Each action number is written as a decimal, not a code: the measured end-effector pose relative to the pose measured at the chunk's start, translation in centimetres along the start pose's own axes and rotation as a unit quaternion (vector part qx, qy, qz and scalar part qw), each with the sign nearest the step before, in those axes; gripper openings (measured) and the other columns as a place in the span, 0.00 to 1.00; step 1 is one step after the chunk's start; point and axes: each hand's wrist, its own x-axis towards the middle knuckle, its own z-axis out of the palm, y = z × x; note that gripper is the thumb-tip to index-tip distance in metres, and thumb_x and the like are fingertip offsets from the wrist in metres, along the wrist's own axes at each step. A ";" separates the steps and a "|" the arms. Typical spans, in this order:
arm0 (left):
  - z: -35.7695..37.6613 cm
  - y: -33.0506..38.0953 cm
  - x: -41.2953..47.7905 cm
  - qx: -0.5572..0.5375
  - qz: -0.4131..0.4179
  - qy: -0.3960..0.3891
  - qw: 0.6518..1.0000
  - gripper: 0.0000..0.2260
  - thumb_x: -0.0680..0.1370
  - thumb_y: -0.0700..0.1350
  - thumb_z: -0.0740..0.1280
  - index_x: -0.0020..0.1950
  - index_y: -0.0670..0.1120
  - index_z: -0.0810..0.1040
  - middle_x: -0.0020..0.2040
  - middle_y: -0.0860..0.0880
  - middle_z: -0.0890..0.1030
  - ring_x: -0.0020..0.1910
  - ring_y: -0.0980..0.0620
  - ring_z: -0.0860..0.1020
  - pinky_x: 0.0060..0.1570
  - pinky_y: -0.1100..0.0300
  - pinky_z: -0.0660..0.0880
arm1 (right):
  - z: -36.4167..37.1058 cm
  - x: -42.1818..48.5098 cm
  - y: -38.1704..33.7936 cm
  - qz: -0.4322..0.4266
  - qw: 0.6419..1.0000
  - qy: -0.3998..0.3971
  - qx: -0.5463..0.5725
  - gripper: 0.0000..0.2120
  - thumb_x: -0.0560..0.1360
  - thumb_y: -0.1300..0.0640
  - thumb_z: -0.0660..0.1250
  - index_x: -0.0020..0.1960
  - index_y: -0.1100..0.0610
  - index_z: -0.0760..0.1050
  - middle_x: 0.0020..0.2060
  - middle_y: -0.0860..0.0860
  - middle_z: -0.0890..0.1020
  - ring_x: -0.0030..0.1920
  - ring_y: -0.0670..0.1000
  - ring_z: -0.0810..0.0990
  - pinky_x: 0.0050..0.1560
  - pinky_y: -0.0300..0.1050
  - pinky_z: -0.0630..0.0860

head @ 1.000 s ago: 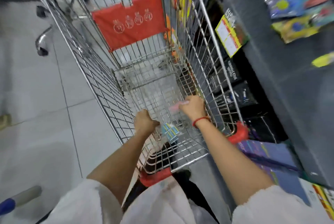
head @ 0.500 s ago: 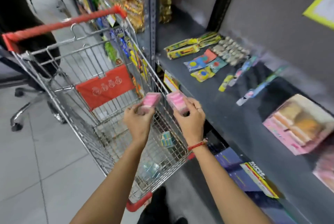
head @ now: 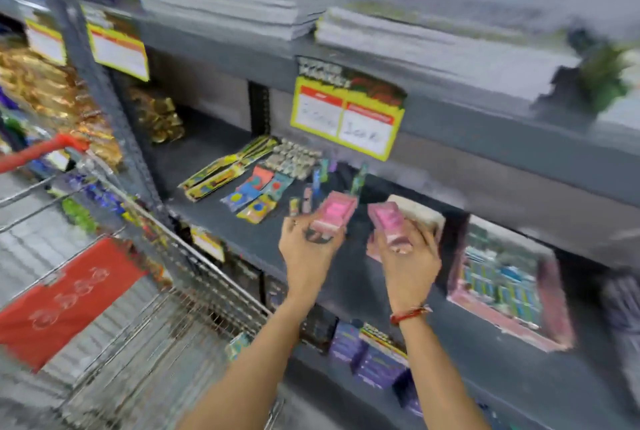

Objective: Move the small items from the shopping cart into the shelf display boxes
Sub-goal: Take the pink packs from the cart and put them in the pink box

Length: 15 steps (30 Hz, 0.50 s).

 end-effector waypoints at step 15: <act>8.9 -0.9 1.7 0.153 0.071 -0.351 0.921 0.17 0.71 0.38 0.74 0.58 0.39 0.78 0.63 0.45 0.72 0.56 0.49 0.79 0.57 0.64 0.75 | -1.9 2.2 4.8 0.051 0.976 -0.154 -0.148 0.18 0.72 0.73 0.63 0.60 0.65 0.76 0.61 0.62 0.78 0.58 0.62 0.78 0.61 0.51 0.75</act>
